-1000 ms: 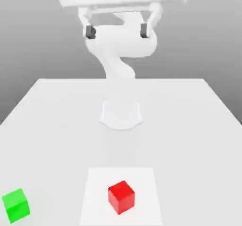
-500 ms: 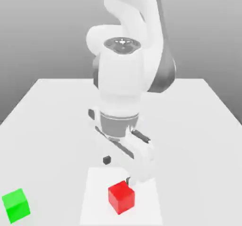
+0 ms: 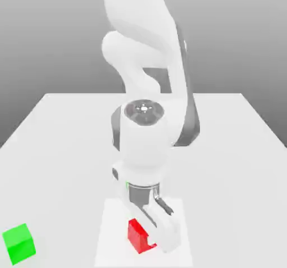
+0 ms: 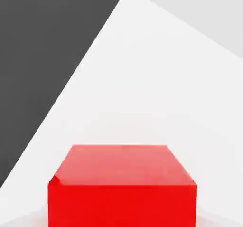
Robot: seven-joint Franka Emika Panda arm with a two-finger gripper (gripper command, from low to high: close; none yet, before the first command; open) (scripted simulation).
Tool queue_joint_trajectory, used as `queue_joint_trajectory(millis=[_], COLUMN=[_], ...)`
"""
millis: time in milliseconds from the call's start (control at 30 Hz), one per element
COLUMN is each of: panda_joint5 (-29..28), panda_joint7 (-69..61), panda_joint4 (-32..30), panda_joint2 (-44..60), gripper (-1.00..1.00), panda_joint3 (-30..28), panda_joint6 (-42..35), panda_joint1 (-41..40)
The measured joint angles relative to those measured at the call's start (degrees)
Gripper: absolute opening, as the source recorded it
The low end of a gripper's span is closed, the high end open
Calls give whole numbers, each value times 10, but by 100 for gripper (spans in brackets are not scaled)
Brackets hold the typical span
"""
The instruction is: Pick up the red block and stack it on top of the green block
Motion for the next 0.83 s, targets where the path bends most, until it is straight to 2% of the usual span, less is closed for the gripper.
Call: queue_joint_trajectory(millis=[133,567,700,733,833], panda_joint5=[34,65,63,62,62], panda_joint7=[-50,-332,-356,-356,-356], panda_joint4=[4,142,159,160,160], panda_joint2=[-52,-11,50,69,69], gripper=[-100,-100,-100,100,100], panda_joint3=[7,-78,-86,-87,-87], panda_joint6=[-56,-153,-108,-90,-90], panda_joint1=[-24,-191,-207,-207,-207])
